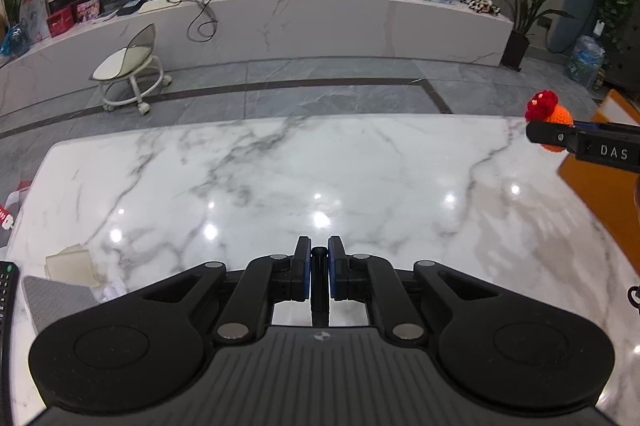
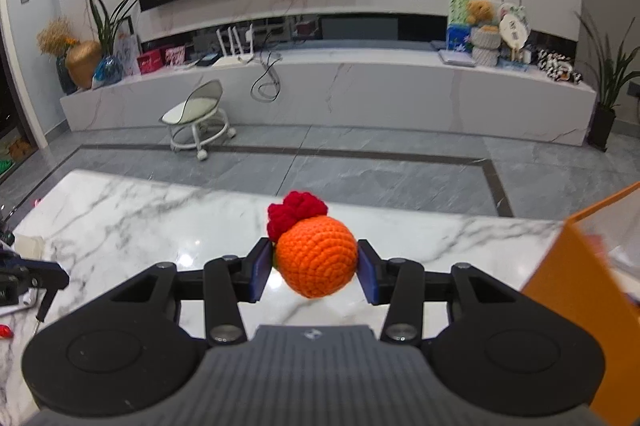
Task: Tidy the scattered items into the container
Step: 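Carry the pen with the left tool while the right tool carries the ball toward the orange box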
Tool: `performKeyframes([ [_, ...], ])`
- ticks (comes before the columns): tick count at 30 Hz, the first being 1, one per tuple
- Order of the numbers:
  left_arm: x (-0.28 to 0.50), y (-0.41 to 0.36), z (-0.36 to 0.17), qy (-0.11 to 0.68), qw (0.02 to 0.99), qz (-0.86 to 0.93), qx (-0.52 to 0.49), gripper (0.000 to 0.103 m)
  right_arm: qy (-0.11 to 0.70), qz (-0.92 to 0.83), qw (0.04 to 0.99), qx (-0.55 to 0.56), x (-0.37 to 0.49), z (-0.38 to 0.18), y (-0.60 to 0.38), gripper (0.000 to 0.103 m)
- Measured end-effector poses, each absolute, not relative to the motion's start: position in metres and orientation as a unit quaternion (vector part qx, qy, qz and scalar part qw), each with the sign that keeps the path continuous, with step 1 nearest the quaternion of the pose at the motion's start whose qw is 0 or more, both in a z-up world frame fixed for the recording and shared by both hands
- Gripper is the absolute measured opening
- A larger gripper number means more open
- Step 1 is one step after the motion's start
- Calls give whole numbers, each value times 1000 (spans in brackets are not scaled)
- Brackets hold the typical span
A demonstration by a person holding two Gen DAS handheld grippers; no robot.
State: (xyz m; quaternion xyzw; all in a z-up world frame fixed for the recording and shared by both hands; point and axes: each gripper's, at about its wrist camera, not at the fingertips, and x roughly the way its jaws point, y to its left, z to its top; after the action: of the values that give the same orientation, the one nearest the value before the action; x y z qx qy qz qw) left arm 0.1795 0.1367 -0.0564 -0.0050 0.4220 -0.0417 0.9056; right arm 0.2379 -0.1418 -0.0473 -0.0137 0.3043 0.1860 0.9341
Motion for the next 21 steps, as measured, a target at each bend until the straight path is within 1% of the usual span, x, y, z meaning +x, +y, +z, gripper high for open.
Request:
performKeyframes([
  [12, 170, 74, -26, 398, 914, -81, 9, 10, 275, 156, 949, -5, 203, 12, -206, 48],
  [21, 168, 8, 10, 370, 921, -117, 36, 10, 252, 131, 959, 5, 171, 46, -267, 48],
])
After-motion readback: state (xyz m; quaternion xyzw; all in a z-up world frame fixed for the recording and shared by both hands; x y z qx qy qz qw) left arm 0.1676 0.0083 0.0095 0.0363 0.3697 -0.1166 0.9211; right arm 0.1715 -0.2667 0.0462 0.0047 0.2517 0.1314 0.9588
